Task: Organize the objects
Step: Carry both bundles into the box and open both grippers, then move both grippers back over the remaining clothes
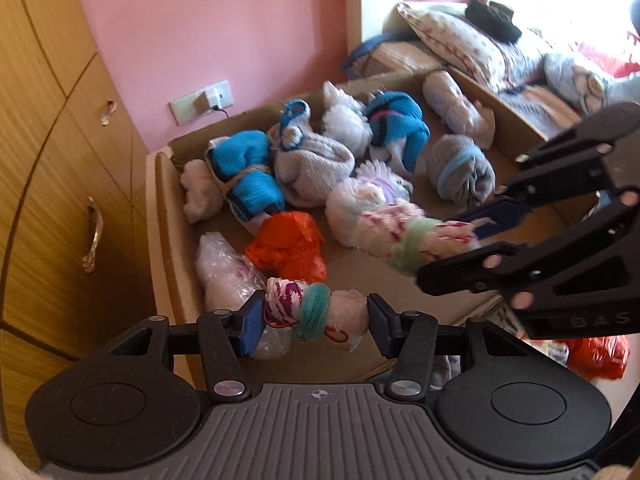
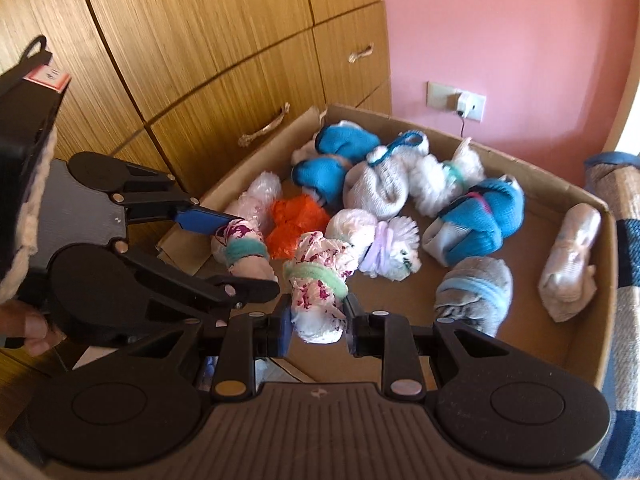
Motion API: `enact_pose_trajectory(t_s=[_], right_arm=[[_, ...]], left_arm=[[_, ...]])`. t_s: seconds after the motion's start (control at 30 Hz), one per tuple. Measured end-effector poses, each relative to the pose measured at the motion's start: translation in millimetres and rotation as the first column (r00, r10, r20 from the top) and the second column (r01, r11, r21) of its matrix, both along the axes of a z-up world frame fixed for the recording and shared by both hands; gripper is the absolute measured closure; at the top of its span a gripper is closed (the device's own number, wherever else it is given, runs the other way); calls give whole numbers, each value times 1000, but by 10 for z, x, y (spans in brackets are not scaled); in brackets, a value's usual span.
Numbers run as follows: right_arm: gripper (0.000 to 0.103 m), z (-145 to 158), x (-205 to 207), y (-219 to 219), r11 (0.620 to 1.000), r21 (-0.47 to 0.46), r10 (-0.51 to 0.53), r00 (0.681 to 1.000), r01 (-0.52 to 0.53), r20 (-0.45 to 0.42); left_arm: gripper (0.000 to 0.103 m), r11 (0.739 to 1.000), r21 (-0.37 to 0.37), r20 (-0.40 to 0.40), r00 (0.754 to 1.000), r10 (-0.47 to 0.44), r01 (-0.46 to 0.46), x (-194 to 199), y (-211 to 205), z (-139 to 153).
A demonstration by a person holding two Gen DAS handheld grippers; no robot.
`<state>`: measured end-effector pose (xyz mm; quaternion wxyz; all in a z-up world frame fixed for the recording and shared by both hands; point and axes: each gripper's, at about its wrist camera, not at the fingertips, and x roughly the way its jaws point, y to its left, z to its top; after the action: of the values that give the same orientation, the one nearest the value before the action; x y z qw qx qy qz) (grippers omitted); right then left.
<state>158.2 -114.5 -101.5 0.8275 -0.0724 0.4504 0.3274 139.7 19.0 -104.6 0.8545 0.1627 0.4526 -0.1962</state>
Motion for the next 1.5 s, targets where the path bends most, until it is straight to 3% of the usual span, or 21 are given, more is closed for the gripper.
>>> enact_pose_trajectory(t_s=[0.17,0.3,0.37,0.6,0.87,1.07,1.3,1.5], right_arm=[[79,-89,85,102,1000,-8,10,999,-11,-31],[77,-108,101,133,1000,-1,17,999,-17,-48],[77,-109,92,143,1000,-3,19,999,-19,-48],[73,-82,54,202,999,-10,40,999,-41,-32],[68,-50,-16,251,998,-23,51,999,-51,-18],[60,162,-224,64,1000,-13,18,999,-18,29],[37,354,-766,-435,997,24,-78,990,75,117],[37,182,-1248,-847,989,28,-149,977,147,152]], left_arm=[[39,1000,28,-4,1000,-9,9,-37,17,-27],[21,999,38,32,999,6,-8,-126,5,29],[20,998,58,50,998,23,-25,-157,-3,41],[14,993,-23,62,991,115,-114,-335,198,227],[9,965,-69,43,966,256,-252,-587,420,283],[8,945,-96,33,948,316,-312,-777,494,270],[5,911,-149,14,920,392,-385,-1044,605,290],[4,879,-187,13,894,448,-438,-1339,590,199]])
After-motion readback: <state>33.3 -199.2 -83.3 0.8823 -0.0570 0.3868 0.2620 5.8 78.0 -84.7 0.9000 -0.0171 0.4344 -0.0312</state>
